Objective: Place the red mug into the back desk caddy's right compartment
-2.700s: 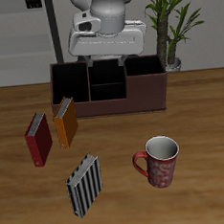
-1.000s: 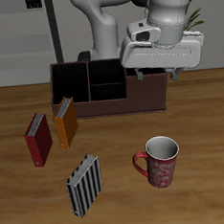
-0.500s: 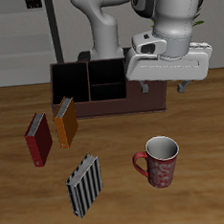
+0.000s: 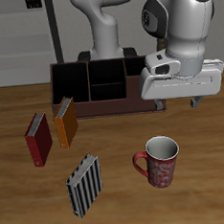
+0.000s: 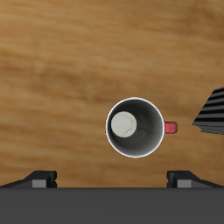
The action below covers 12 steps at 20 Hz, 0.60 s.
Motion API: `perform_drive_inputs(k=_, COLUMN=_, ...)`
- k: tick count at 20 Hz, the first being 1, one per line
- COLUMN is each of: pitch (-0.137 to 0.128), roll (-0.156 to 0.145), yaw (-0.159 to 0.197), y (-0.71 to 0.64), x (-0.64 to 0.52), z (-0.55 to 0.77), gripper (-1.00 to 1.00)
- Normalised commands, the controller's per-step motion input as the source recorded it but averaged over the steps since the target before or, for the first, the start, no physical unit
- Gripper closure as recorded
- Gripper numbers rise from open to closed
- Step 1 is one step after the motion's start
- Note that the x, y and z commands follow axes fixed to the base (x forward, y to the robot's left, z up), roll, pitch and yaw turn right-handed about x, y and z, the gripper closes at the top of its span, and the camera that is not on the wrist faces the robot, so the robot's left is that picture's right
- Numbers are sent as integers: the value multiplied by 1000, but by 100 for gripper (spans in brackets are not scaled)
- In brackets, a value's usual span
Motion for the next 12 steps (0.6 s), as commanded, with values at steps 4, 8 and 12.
perform_drive_inputs(k=4, pitch=10, roll=-10, yaw=9, y=-71, x=204, z=-284, gripper=-100)
perform_drive_inputs(k=8, pitch=10, roll=15, yaw=33, y=-61, x=202, z=-264, gripper=-100)
perform_drive_inputs(k=12, pitch=18, roll=-4, yaw=7, y=-9, x=191, z=-258, gripper=-100)
